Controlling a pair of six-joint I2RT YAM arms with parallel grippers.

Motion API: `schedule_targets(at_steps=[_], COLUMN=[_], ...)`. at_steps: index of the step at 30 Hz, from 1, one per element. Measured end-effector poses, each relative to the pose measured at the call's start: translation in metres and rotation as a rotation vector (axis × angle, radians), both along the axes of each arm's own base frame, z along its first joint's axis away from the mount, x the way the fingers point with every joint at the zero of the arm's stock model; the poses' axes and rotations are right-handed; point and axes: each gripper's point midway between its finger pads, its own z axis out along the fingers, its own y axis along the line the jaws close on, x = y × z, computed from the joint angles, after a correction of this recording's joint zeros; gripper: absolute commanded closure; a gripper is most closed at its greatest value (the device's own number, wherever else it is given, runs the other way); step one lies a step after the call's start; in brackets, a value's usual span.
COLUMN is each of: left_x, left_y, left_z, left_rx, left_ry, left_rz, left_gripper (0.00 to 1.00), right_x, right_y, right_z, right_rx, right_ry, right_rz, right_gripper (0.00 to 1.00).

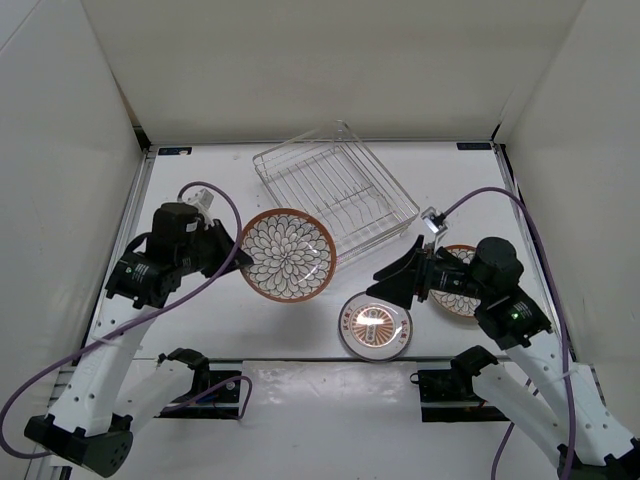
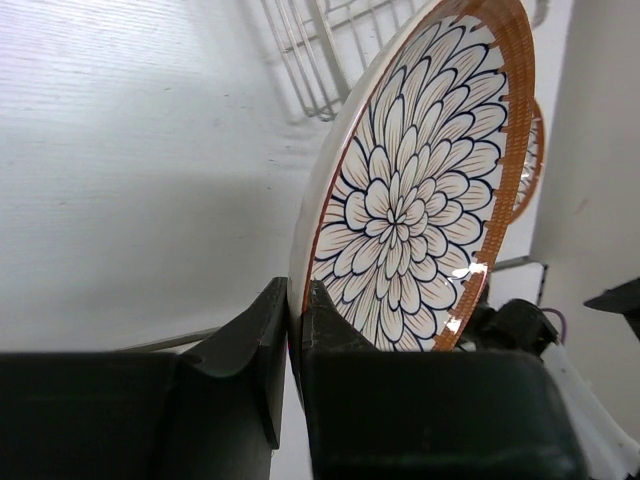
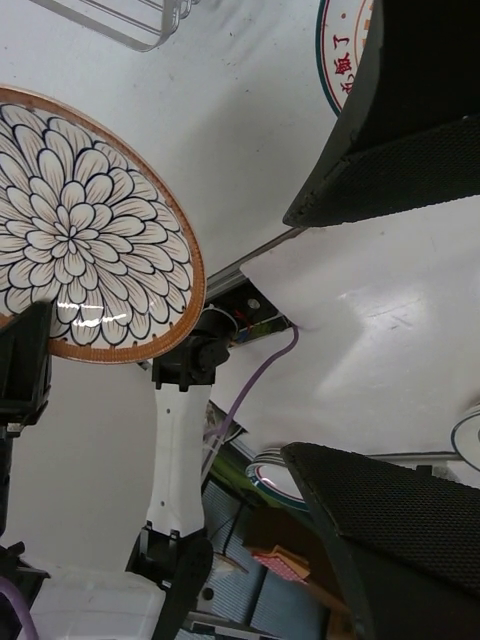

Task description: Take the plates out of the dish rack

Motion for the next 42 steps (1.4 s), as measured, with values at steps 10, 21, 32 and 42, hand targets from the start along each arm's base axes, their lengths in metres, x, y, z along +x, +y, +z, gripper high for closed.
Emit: schedule_targets(at_steps=[10,21,32,42], left_x=[0.004,0.001,-0.005,-0.004], left_y=[-0.027,-0.048,-0.087,-0.102], left_z=[0.017,0.0,-0.018,-0.003], left_rx=[-0.12,-0.159,-0.118,-0.04], left_ry=[-0.034,0.008,0.044,-0.016], left_rz=[-0.076,-0.145,-0.289,-0.391], left_gripper=[1.0,1.0,1.0,0.0], right_x=[0.018,0.055,0.089,0.087], right_y=[0.007,0.024,0.033,-0.012], right_z=[-0.024,-0.041,-0.075,-0.085], right_rx=[-0.032,-0.048,-0.126,-0.309], right_ry=[0.076,0.14,0.288,0.266], right_rz=[-0.036,-0.078,-0.16,-0.363], right_gripper=[0.11,0.11,1.0,1.0])
